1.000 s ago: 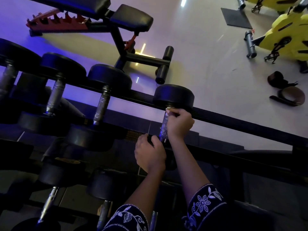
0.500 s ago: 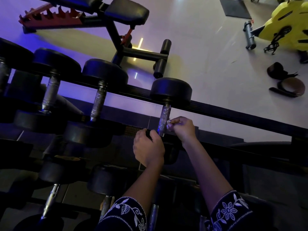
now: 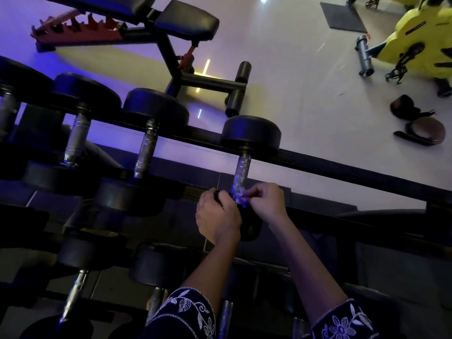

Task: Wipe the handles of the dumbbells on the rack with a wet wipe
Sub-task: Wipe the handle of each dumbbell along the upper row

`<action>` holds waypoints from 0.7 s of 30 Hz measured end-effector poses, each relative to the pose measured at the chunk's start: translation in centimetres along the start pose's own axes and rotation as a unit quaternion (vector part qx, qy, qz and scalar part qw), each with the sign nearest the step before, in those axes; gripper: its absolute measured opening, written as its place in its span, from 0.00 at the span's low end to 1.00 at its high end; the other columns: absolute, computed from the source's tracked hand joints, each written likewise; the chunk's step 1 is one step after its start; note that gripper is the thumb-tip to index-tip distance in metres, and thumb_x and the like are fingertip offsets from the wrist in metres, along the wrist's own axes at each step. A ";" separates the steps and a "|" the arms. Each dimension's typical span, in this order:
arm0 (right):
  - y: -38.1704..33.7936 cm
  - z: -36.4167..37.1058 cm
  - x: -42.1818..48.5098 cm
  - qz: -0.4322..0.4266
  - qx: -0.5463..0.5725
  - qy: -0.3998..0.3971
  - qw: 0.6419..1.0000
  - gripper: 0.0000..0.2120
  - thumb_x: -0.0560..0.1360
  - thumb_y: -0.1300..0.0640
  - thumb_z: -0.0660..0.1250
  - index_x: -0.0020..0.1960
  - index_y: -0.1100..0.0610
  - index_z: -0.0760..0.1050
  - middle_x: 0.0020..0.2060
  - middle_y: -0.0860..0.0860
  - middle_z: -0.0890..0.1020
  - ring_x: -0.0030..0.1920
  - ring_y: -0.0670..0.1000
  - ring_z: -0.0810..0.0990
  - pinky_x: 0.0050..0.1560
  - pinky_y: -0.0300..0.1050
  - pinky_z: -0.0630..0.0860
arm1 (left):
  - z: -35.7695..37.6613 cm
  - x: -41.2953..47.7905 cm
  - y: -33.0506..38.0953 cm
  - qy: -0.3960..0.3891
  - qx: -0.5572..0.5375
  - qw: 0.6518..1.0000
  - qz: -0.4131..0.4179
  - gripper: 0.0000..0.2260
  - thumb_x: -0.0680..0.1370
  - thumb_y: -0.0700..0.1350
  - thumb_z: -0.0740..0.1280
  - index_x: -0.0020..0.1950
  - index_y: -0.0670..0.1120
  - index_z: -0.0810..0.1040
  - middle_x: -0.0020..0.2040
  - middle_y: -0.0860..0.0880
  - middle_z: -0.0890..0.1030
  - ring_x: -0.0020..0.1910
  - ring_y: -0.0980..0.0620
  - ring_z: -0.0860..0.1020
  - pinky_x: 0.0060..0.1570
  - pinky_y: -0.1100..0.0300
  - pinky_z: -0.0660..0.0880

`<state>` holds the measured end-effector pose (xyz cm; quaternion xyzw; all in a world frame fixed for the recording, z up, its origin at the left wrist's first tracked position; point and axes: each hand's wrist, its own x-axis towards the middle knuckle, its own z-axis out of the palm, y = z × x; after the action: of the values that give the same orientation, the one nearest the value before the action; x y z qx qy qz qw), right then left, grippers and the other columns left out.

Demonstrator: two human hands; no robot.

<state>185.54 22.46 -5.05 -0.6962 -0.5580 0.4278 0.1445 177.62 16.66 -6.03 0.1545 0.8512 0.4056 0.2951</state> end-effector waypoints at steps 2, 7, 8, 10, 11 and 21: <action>-0.7 0.3 -0.6 -0.042 -0.025 0.023 0.999 0.06 0.65 0.59 0.78 0.38 0.51 0.83 0.34 0.44 0.81 0.38 0.42 0.79 0.41 0.36 0.77 | 0.0 0.1 0.0 -0.002 -0.003 1.000 0.000 0.25 0.71 0.56 0.52 0.60 0.49 0.79 0.58 0.50 0.80 0.54 0.48 0.78 0.57 0.46 0.74; -0.5 0.0 0.7 0.093 0.080 -0.008 0.992 0.08 0.66 0.66 0.73 0.36 0.53 0.82 0.40 0.51 0.83 0.45 0.50 0.82 0.48 0.46 0.81 | 0.0 0.0 0.0 -0.005 0.006 1.000 0.008 0.28 0.72 0.57 0.51 0.65 0.48 0.77 0.62 0.50 0.79 0.58 0.48 0.76 0.59 0.45 0.73; -0.3 -0.2 0.7 0.094 0.091 -0.016 0.991 0.08 0.66 0.66 0.73 0.36 0.53 0.82 0.42 0.53 0.84 0.46 0.51 0.82 0.49 0.47 0.81 | 0.1 0.0 -0.1 -0.005 0.004 1.000 0.005 0.28 0.72 0.58 0.51 0.65 0.49 0.77 0.62 0.50 0.79 0.58 0.48 0.76 0.59 0.46 0.73; 0.0 0.0 0.3 0.026 0.047 -0.006 0.999 0.08 0.66 0.64 0.75 0.38 0.53 0.82 0.41 0.50 0.84 0.43 0.47 0.82 0.46 0.39 0.79 | 0.3 0.1 -0.4 -0.004 -0.002 1.000 -0.004 0.31 0.70 0.60 0.48 0.65 0.50 0.76 0.61 0.48 0.80 0.57 0.46 0.77 0.58 0.45 0.74; -0.1 0.3 -0.2 -0.023 -0.005 0.009 1.000 0.07 0.66 0.63 0.75 0.38 0.52 0.82 0.38 0.48 0.84 0.40 0.44 0.80 0.42 0.34 0.76 | 0.3 0.2 -0.4 -0.002 -0.006 1.000 -0.009 0.32 0.69 0.61 0.47 0.65 0.50 0.76 0.60 0.47 0.80 0.57 0.45 0.78 0.58 0.45 0.74; -2.4 0.8 2.2 -0.215 -0.120 0.166 0.955 0.03 0.69 0.60 0.71 0.43 0.57 0.81 0.40 0.55 0.79 0.41 0.56 0.78 0.40 0.42 0.70 | 0.4 0.2 -0.4 0.001 -0.009 1.000 -0.014 0.31 0.69 0.60 0.48 0.67 0.52 0.74 0.61 0.48 0.80 0.58 0.45 0.77 0.58 0.45 0.74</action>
<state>183.41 25.00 -4.83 -0.6334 -0.7098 0.1950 0.2385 177.71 16.77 -6.62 0.1390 0.8498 0.4095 0.3014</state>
